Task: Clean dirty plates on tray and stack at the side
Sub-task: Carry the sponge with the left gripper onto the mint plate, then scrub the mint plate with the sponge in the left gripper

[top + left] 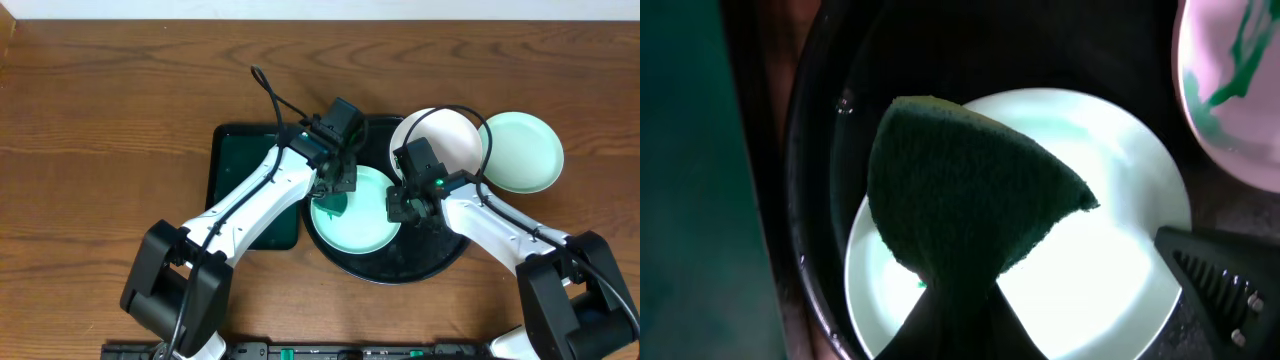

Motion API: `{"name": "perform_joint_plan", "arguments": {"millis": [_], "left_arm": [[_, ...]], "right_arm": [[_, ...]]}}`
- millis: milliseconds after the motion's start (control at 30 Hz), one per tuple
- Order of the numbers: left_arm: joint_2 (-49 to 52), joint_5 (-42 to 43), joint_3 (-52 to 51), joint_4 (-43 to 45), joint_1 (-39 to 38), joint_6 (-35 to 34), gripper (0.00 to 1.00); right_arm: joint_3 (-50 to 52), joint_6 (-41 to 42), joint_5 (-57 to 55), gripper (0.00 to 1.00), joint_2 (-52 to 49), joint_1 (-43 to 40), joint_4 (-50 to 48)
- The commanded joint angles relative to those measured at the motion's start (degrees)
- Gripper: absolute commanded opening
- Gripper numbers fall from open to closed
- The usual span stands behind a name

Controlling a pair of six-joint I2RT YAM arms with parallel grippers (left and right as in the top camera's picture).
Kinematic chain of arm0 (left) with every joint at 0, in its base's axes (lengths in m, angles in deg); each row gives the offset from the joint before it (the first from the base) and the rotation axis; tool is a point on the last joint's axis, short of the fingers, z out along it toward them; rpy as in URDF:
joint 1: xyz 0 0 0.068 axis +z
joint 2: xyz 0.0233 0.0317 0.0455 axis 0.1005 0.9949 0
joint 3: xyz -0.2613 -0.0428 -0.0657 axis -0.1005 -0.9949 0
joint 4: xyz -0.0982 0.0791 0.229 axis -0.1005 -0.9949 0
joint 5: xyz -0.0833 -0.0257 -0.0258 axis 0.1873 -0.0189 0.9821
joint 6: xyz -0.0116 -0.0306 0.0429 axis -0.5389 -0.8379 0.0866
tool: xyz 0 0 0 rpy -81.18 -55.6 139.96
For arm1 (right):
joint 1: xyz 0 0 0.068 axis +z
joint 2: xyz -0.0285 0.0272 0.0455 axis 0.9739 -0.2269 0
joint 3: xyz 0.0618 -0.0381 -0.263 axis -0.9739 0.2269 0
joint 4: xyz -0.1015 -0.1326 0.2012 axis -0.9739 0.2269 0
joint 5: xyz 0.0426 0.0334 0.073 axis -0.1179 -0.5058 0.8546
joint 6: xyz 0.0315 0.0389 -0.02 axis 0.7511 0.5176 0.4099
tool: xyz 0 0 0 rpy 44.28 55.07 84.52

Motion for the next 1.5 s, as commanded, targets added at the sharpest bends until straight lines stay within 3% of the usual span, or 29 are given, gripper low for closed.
{"name": "perform_joint_plan", "arguments": {"millis": [0, 300, 933, 1467], "left_arm": [[0.4, -1.2, -1.5, 1.0, 0.1, -0.6, 0.07], [0.4, -3.6, -5.0, 3.9, 0.1, -0.6, 0.07], [0.5, -3.6, -15.9, 19.1, 0.1, -0.7, 0.07], [0.5, -3.1, -17.8, 19.4, 0.1, -3.7, 0.07]], "right_arm": [[0.4, -0.4, -0.2, 0.01, -0.5, 0.3, 0.0], [0.4, -0.4, -2.1, 0.01, -0.5, 0.3, 0.0], [0.4, -1.5, -2.1, 0.02, -0.5, 0.4, 0.0], [0.4, -1.9, -2.1, 0.01, -0.5, 0.4, -0.2]]}}
